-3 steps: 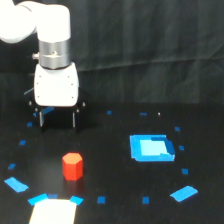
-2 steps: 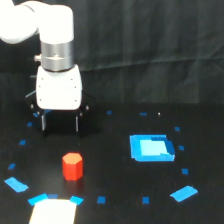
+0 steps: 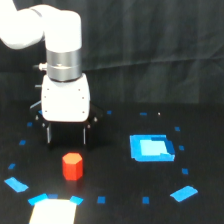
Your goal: Pick up the red object from the table
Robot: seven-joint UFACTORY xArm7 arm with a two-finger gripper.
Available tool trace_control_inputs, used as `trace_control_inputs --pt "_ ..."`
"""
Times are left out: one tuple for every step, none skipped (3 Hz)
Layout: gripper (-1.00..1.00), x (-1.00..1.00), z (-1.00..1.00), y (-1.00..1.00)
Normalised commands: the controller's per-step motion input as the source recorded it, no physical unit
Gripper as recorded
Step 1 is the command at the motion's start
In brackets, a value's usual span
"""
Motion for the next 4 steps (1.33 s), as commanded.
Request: trace_control_inputs --pt "-0.41 0.26 -0.48 -1.0" --pt "-0.78 0.38 -0.58 -0.85" --pt "-0.54 0.15 -1.0 -1.0" --pt "-1.0 0.1 -0.13 -0.19"
